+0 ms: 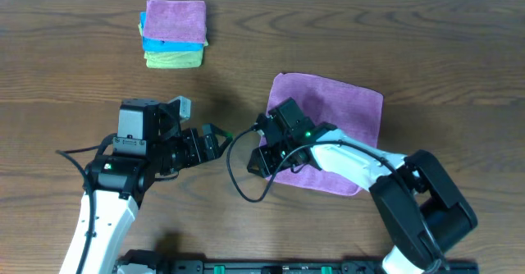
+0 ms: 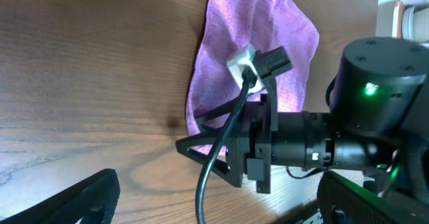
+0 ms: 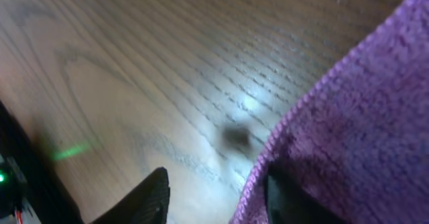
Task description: Fold the cloth
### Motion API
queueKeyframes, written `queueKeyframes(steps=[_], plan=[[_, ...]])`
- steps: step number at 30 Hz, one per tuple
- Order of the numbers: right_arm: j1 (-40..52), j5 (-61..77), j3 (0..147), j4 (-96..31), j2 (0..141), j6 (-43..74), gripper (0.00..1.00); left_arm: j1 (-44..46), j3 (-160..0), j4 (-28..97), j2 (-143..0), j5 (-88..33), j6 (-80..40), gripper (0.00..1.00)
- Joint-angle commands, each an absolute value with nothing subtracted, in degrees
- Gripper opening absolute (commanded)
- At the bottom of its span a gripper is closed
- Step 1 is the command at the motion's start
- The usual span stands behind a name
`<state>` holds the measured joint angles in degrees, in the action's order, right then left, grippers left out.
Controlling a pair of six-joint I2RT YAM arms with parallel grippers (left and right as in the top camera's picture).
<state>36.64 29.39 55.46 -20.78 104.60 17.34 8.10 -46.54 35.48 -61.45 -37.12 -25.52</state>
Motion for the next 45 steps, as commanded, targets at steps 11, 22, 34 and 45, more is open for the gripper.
queueKeyframes(steps=[11, 22, 34, 45], plan=[[34.3, 9.1, 62.0, -32.9, 94.2, 14.7, 0.50, 8.2, -47.5, 32.1, -61.0, -38.7, -25.3, 0.96], [23.0, 4.4, 61.9, -46.2, 81.1, 15.6, 0.51, 8.3, -47.5, 30.6, -61.1, -40.3, -25.3, 0.96], [11.4, 6.6, 55.8, -61.4, 58.0, 19.4, 0.55, 13.1, -47.5, 29.1, -70.7, -38.1, -25.4, 0.96], [7.8, 10.0, 40.9, -62.7, 36.8, 34.8, 0.59, 16.6, -47.5, 27.8, -82.2, -38.6, -25.4, 0.95]])
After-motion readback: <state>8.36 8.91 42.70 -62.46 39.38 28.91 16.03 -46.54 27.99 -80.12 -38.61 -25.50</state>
